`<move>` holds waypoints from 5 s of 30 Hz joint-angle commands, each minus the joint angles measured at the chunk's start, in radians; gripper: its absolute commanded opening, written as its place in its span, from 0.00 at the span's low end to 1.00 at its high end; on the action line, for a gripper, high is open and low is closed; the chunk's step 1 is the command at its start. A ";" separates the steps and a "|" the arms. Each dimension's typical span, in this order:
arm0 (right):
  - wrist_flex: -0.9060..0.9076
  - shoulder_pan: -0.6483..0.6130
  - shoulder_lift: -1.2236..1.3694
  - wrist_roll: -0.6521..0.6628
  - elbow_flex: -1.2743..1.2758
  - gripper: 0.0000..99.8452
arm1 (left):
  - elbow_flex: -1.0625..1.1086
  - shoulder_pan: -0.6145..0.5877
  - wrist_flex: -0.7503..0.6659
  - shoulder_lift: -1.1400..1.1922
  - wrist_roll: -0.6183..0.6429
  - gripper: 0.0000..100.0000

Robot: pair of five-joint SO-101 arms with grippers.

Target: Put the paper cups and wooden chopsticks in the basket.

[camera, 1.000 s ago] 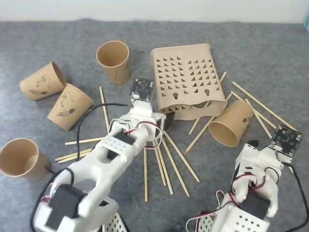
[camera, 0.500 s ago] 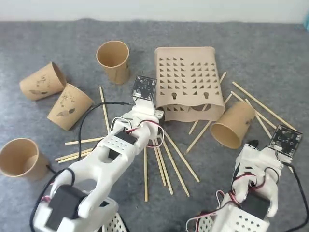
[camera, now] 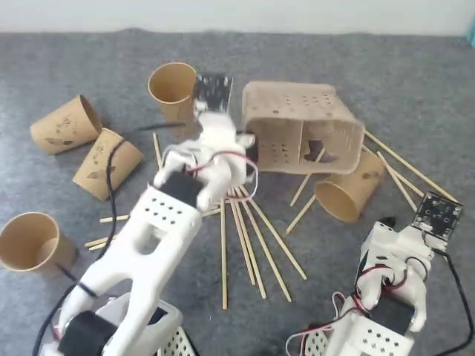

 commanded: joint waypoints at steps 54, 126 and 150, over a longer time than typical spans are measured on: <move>-0.021 0.008 -0.013 -0.005 -0.005 0.11 | -0.998 -0.144 0.473 0.585 0.055 0.01; -0.033 -0.022 -0.012 0.015 0.009 0.11 | -1.911 -0.199 1.008 1.126 0.163 0.01; -0.033 -0.019 -0.012 0.015 0.009 0.11 | -1.916 -0.117 1.037 1.300 -0.075 0.01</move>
